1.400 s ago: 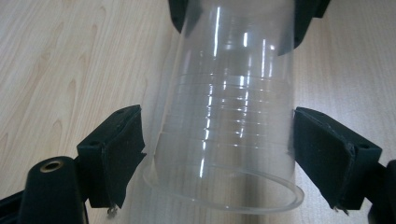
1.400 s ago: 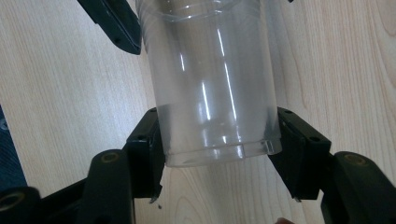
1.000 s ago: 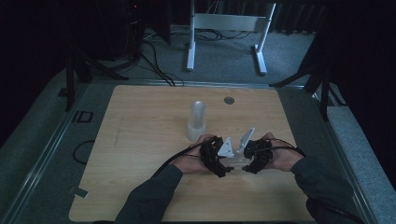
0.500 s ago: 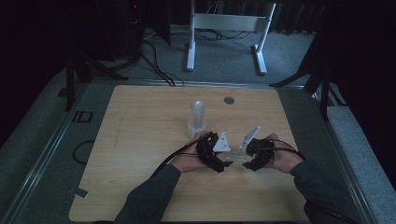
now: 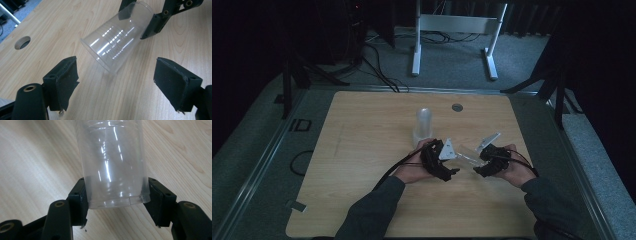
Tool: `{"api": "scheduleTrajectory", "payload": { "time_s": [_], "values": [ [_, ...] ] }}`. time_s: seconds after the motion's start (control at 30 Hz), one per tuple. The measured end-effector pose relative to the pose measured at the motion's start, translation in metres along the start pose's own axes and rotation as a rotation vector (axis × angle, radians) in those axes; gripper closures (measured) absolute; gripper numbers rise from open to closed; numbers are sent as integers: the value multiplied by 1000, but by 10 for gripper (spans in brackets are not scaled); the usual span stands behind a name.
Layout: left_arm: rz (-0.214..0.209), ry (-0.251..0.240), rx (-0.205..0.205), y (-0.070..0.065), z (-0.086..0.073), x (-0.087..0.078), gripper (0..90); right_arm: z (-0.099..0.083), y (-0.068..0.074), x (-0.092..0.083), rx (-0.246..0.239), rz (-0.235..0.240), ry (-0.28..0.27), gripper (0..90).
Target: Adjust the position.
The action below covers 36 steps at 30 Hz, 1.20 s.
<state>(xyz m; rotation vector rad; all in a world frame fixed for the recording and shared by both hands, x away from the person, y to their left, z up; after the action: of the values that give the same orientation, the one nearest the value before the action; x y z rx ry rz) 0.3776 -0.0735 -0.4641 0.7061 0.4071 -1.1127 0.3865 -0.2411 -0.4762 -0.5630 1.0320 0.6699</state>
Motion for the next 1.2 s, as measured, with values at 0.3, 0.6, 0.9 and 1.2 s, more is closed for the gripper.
{"api": "scheduleTrajectory", "payload": {
  "time_s": [0.3,0.6,0.9,1.2],
  "values": [
    [13,-6,-26,4,-2,-1,198,-1,-3,11,97,-47,-42,417],
    [46,0,-85,12,-5,0,207,-5,-8,16,208,-70,-96,417],
    [71,-13,-154,18,-6,1,213,-7,-15,18,332,-101,-154,418],
    [85,-23,-201,19,-9,5,216,-12,-15,23,391,-191,-188,418]
  ]
}}
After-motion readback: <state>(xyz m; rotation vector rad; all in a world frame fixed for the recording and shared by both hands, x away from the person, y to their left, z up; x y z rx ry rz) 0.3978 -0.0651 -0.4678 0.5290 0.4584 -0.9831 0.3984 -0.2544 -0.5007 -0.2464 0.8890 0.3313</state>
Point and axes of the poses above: each handheld gripper's, and its own axes: x roughly forward along the jaws, z roughly out of its top, y roughly to its left, the point moved 6 cm from there along x, roughly forward along the jaws, and after that the axes turned 6 degrees about x, right-handed, at the moved point
